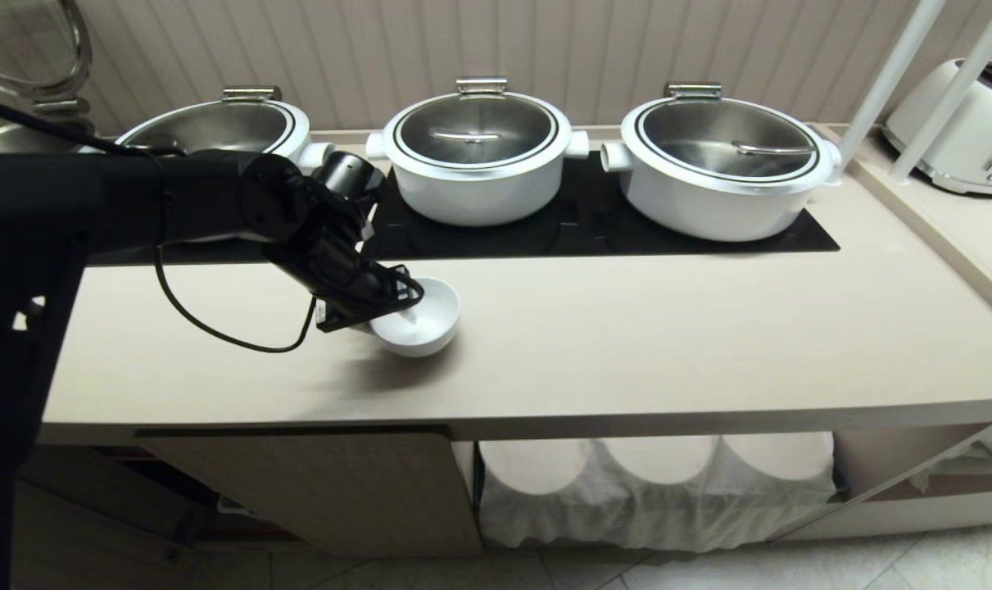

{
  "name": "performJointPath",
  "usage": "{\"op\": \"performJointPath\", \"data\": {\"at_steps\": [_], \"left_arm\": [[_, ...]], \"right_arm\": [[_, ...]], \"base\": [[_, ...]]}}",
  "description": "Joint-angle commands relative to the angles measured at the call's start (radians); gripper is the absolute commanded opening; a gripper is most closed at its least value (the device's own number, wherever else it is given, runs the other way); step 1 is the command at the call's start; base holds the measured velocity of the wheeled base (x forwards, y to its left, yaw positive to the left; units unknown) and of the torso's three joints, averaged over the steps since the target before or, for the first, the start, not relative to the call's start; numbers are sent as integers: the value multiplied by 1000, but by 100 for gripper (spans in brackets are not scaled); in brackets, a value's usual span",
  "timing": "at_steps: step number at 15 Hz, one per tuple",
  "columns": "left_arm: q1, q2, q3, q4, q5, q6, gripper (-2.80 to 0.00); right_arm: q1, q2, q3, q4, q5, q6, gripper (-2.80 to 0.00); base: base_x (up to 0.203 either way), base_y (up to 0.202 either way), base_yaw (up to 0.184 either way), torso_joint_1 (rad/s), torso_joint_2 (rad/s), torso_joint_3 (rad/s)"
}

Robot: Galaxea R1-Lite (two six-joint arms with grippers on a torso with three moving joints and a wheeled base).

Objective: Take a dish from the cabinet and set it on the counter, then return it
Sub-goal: Place it on the table

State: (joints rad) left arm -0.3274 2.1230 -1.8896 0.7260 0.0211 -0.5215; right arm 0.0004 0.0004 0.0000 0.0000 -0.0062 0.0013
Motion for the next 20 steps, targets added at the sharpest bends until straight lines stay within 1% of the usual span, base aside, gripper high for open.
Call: {"op": "performJointPath", "data": {"at_steps": [1,4,6,14,18,20], "left_arm": [[-1,-6,0,1,3,-3,0],[-1,-5,-8,1,6,-2,0],[-1,-1,-9,0,23,1,0],[-4,-19,-23,-11,22,-1,0],[-11,-55,-9,-138,28,-8,0],[-19,-78,-8,-175,29,-16,0]], "right_arm": [[0,0,0,0,0,0,-280],[1,0,0,0,0,0,-280],[0,0,0,0,0,0,-280],[0,0,0,0,0,0,-280],[1,0,0,0,0,0,-280],[1,0,0,0,0,0,-280]], "base": [[0,0,0,0,0,0],[0,0,0,0,0,0],[0,0,0,0,0,0],[0,0,0,0,0,0],[0,0,0,0,0,0],[0,0,0,0,0,0]]}}
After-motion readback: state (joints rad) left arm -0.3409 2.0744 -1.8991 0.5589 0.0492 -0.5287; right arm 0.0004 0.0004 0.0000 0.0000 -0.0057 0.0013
